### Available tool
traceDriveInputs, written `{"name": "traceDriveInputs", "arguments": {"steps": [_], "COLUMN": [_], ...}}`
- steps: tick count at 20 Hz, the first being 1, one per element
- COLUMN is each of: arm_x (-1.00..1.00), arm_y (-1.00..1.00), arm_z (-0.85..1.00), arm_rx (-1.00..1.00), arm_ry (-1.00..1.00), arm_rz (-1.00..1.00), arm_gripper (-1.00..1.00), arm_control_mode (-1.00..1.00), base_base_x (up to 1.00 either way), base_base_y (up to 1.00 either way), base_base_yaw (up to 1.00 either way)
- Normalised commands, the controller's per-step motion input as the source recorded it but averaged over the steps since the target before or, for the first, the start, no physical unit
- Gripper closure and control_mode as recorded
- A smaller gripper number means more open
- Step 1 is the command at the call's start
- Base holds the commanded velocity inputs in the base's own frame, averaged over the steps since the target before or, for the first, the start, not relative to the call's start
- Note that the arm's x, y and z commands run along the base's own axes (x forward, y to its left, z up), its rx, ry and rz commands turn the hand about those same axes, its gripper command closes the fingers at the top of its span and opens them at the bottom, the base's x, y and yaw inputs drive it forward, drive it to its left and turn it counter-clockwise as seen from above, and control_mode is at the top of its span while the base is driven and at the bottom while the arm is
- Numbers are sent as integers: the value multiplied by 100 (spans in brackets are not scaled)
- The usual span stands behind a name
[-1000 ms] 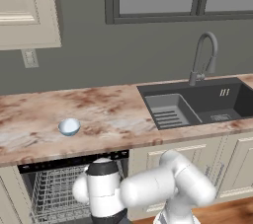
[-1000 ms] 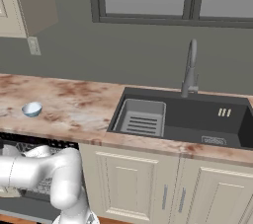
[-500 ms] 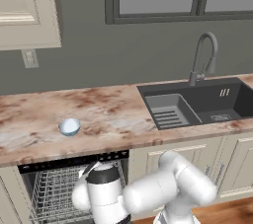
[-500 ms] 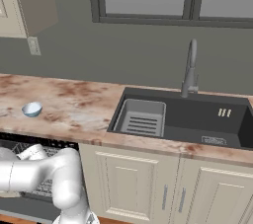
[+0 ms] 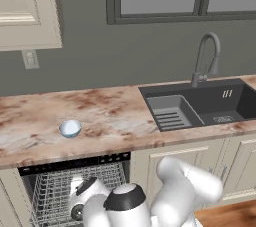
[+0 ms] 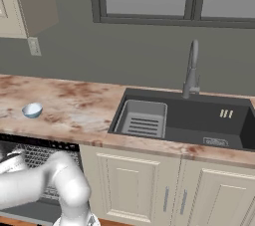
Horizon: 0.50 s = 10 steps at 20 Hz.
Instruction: Pick up the cup and bowl from the counter, place them in the dishwasher, and close the dishwasher door.
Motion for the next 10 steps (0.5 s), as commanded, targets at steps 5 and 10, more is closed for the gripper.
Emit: {"name": "traceDriveInputs", "arguments": {"steps": [5, 10], "arm_x": [-1, 0], "arm_y": [0, 0], "arm_z": [52, 33], "arm_rx": [2, 0], "arm_ry": [-10, 0], "arm_rz": [0, 0], "arm_gripper": [-100, -100], "arm_control_mode": [-100, -100], "base_base_x": [0, 0], "base_base_y": [0, 0], "base_base_yaw": [0, 0]}}
